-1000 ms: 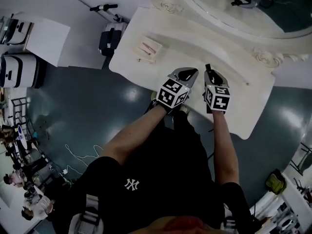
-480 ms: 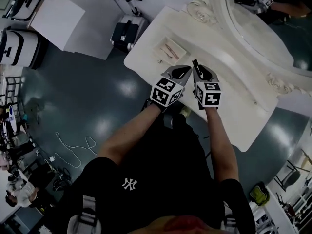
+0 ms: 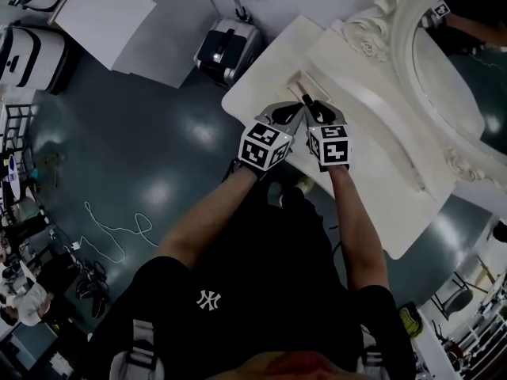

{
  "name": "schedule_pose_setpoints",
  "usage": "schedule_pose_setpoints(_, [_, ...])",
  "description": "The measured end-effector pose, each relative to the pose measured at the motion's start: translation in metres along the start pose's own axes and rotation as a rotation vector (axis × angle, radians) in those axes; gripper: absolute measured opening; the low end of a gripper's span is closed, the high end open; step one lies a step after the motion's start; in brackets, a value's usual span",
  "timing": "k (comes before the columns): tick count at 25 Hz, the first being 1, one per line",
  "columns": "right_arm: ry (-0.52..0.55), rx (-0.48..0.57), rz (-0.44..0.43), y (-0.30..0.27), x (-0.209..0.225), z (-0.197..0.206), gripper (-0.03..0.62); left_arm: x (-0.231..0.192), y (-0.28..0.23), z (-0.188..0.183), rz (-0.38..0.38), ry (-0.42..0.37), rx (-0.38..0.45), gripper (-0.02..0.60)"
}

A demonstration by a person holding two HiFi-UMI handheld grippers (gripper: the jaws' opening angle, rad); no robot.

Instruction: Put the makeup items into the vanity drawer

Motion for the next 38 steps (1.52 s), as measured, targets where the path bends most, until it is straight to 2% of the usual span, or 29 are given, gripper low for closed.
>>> schedule_pose_setpoints(8, [0.022, -0.066, -0.014, -0.036, -0.016, -0.008, 0.123, -0.039, 0.012, -0.004, -0.018, 0.024, -0.002, 0.0])
schedule_pose_setpoints(16, [0.05, -0.129, -0.041, -0.062, -0.022, -0.009, 0.127, -0.06, 0.012, -0.005, -0.02, 0.045, -0.008, 0.0])
schedule_pose_setpoints(21, [0.068, -0.173, -0.057, -0.066, -0.02, -0.009, 0.13, -0.064, 0.009, -0.004, -0.017, 0.049, -0.011, 0.0])
schedule_pose_setpoints(28, [0.113, -0.157, -0.045, -0.049, -0.012, -0.007, 0.173, -0.054, 0.0, -0.005, -0.001, 0.039, -0.018, 0.0])
schedule_pose_setpoints(33, [0.075, -0.103, 0.01, -0.024, -0.001, -0.003, 0.137, -0.038, -0.006, -0.006, 0.016, 0.026, -0.019, 0.0])
schedule_pose_setpoints(38, [0.073, -0.093, 0.032, -0.02, 0.005, 0.005, 0.07, -0.024, -0.01, -0.003, 0.021, 0.013, -0.024, 0.0])
Point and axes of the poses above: the fingertips, and each gripper's own axes: y backward along the fingers, x to its right, z out of its underside, the point moved 9 cm from there along y, backward along the fingers, and after that the axes turned 10 degrees about z, right-handed, at the moved point
